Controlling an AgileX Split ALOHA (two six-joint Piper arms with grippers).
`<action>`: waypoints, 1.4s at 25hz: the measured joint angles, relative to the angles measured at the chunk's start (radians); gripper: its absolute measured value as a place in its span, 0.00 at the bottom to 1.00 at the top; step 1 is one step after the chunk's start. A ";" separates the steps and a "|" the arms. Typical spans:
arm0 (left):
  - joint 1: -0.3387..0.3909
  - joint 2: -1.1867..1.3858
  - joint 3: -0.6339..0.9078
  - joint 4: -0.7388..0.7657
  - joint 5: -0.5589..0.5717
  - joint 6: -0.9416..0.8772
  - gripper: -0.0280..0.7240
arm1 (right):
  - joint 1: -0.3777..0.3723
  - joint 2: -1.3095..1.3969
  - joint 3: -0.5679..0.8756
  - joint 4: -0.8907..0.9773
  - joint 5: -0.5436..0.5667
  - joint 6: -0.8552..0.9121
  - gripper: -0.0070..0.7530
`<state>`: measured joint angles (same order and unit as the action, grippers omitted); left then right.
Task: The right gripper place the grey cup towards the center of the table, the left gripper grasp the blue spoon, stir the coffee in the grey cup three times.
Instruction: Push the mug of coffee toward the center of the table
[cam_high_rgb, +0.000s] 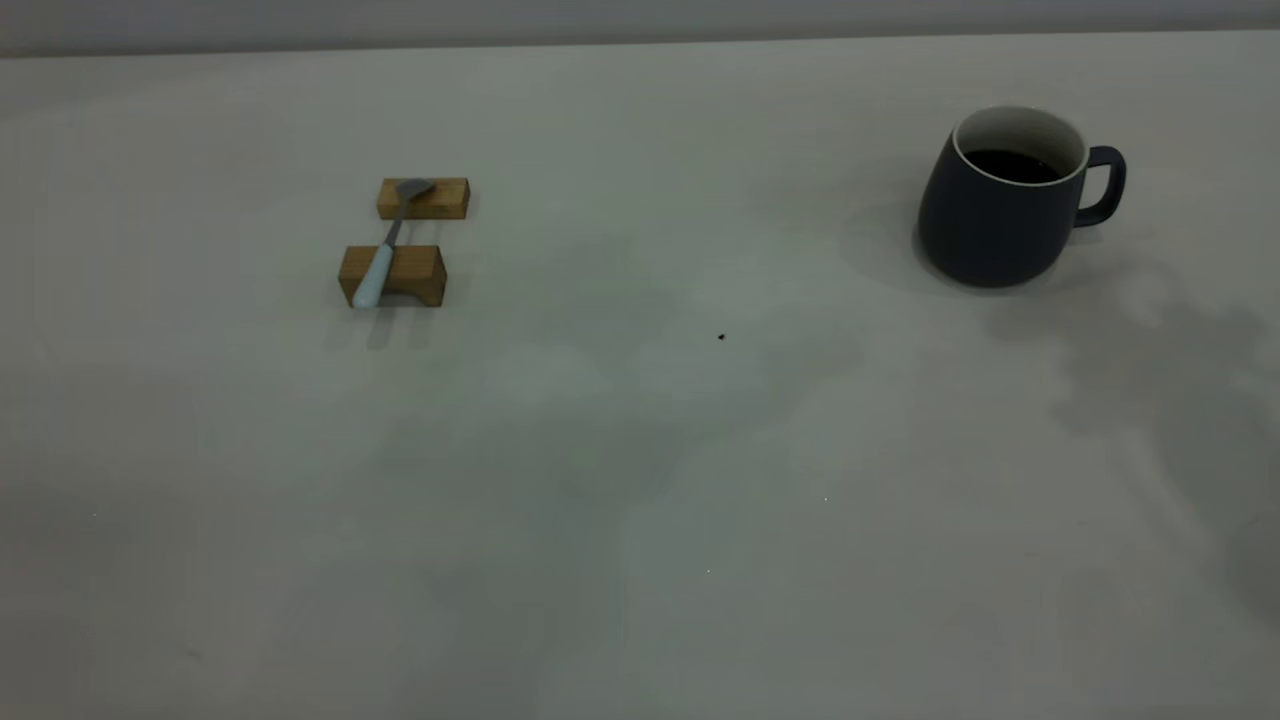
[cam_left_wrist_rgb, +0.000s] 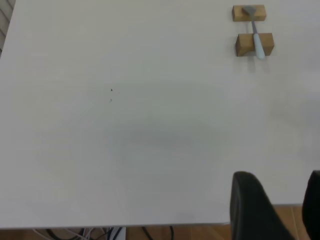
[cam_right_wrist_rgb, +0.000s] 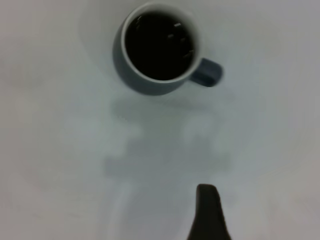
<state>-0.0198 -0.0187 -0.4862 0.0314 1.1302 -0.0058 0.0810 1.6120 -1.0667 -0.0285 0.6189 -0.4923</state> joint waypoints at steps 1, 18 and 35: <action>0.000 0.000 0.000 0.000 0.000 0.000 0.47 | 0.000 0.052 -0.027 0.009 0.000 -0.043 0.79; 0.000 0.000 0.000 0.000 0.000 0.000 0.47 | 0.000 0.497 -0.255 -0.166 -0.113 -0.361 0.79; 0.000 0.000 0.000 0.000 0.000 0.000 0.47 | 0.000 0.695 -0.347 -0.219 -0.213 -0.566 0.79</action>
<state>-0.0198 -0.0187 -0.4862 0.0314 1.1302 -0.0058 0.0810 2.3072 -1.4138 -0.2478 0.4058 -1.0581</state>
